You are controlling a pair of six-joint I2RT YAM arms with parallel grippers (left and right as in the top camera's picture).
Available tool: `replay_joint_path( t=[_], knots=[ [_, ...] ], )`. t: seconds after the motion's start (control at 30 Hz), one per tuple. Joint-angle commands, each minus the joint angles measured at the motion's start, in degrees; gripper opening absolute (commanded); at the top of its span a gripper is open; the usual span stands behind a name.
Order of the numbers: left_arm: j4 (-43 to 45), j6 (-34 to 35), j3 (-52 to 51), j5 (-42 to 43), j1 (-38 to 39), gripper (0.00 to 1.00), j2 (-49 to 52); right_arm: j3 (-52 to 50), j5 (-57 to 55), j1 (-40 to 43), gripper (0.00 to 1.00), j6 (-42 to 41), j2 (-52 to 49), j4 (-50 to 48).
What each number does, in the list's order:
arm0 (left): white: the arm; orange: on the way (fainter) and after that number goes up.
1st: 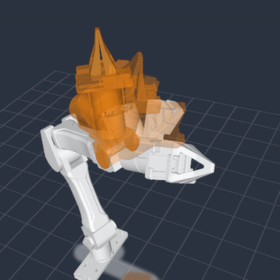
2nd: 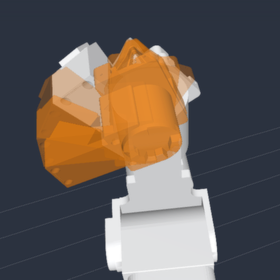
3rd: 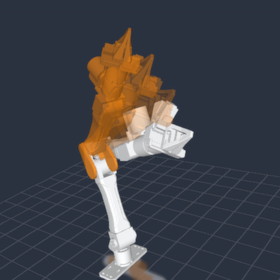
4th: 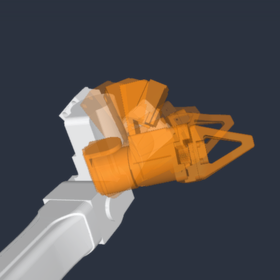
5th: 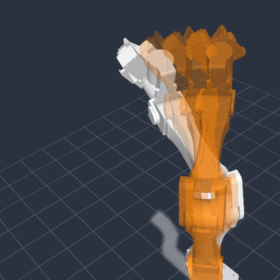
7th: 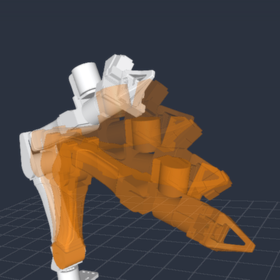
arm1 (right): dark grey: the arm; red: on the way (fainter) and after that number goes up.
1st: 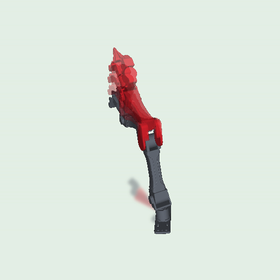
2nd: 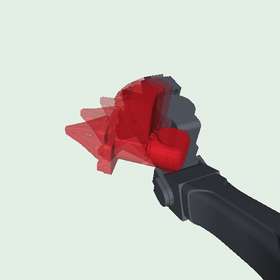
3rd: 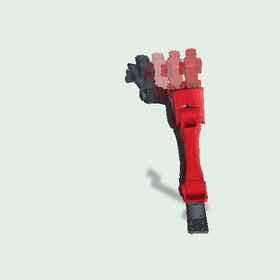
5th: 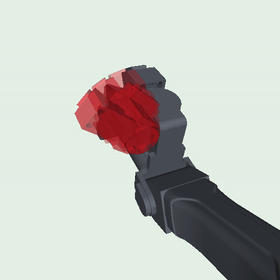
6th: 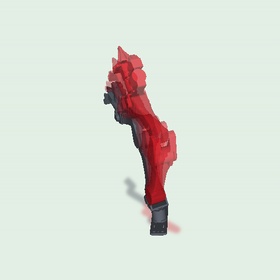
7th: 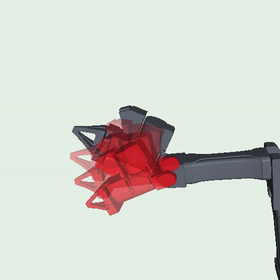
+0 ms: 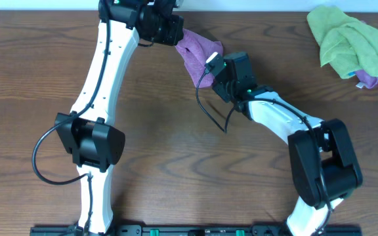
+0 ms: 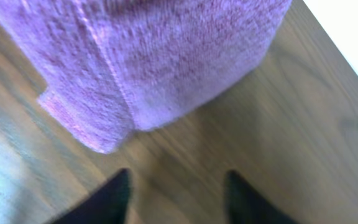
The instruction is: Fold the cloth
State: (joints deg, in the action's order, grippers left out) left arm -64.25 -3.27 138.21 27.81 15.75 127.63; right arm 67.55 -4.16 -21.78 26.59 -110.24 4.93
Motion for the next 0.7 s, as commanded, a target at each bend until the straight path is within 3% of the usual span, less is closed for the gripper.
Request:
replay_joint_path(
  t=[0.0, 0.17, 0.47, 0.67],
  knots=[
    [-0.04, -1.07, -0.26, -1.42, -0.09, 0.05, -0.02, 1.97, 6.71, -0.04, 0.68, -0.44, -0.61, 3.32],
    [0.22, -1.07, -0.26, -1.42, -0.09, 0.06, -0.02, 2.56, 15.41, -0.04, 0.77, -0.44, -0.57, 8.35],
    [0.13, -1.03, -0.26, -0.72, -0.09, 0.06, -0.02, 2.54, 12.2, -0.13, 0.76, -0.39, -2.47, 0.04],
    [0.0, -1.05, -0.26, -0.76, -0.09, 0.05, -0.02, 2.54, 10.86, -1.14, 0.75, -0.39, -4.24, -0.24]
  ],
)
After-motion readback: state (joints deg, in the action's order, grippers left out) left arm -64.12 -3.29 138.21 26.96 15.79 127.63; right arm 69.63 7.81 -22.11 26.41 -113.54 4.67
